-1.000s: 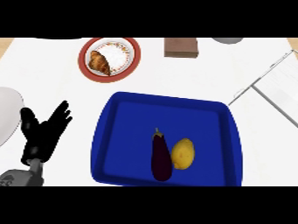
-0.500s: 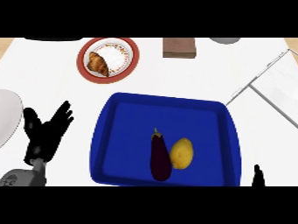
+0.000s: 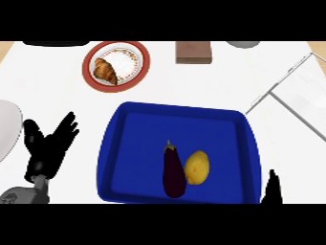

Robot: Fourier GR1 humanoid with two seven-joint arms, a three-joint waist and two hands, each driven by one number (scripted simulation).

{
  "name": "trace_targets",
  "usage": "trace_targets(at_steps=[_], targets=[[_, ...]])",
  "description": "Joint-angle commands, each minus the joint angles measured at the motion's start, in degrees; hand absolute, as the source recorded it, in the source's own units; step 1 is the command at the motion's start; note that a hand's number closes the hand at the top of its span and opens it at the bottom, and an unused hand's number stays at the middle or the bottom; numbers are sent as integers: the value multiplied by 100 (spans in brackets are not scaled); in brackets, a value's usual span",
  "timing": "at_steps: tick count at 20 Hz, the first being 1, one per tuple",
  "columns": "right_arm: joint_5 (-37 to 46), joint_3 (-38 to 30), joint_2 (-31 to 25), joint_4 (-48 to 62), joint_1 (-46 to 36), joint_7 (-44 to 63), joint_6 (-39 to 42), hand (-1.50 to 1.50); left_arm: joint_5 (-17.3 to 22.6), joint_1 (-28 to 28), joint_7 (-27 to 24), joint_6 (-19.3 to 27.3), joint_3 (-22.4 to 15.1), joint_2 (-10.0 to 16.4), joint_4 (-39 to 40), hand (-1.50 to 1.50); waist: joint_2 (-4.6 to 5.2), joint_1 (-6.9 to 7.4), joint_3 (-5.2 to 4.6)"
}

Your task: Pick the lemon from the tray and place it in the tiered shelf

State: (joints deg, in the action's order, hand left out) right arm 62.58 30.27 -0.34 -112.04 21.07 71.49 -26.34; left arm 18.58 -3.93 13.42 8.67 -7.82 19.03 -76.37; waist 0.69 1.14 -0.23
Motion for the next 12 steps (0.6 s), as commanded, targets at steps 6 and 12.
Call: trace_targets(at_steps=[6, 12], targets=[[-217, -129, 32, 860, -741, 1373, -279, -150, 13, 4, 62, -49, 86, 54, 13, 0, -6, -16, 8], [-340, -507, 33, 1498, -1129, 1373, -211, -150, -3, -12, 32, -139, 37, -14, 102, 0, -4, -43, 6]])
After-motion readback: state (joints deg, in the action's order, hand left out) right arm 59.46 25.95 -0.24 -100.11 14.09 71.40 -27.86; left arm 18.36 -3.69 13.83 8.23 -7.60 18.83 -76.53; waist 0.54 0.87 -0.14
